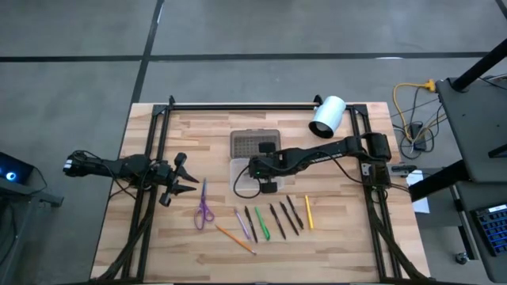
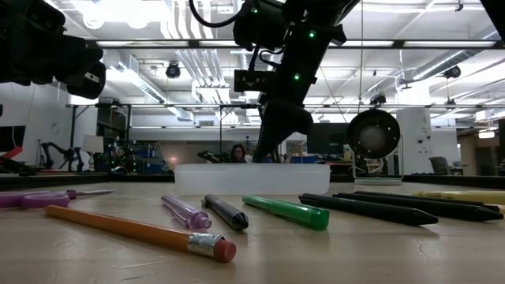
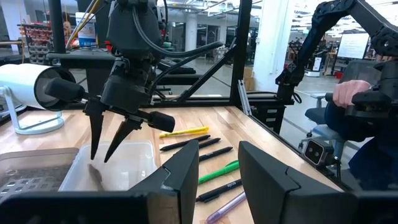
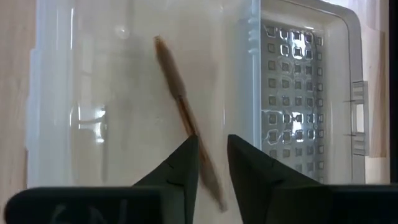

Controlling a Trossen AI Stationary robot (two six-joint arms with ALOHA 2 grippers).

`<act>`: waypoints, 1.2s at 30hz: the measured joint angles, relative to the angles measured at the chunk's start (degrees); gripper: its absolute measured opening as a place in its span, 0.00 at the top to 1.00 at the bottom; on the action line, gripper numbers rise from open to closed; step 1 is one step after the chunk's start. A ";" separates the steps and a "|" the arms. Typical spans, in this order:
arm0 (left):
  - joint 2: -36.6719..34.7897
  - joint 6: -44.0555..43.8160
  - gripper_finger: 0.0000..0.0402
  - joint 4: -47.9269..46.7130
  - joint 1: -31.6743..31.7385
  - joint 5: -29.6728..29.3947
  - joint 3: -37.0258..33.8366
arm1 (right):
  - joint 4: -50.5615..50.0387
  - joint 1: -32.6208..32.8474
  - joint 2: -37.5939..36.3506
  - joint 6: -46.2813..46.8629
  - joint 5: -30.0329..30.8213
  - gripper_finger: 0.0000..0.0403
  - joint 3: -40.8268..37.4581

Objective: Pick & place school supplies into a supply box
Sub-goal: Put the brown pen into the supply box, then put the yellow pen into the supply box

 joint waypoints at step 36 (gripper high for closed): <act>0.00 0.01 0.75 -0.01 -0.01 -0.01 0.00 | -9.87 0.13 -0.44 13.97 0.11 0.80 7.04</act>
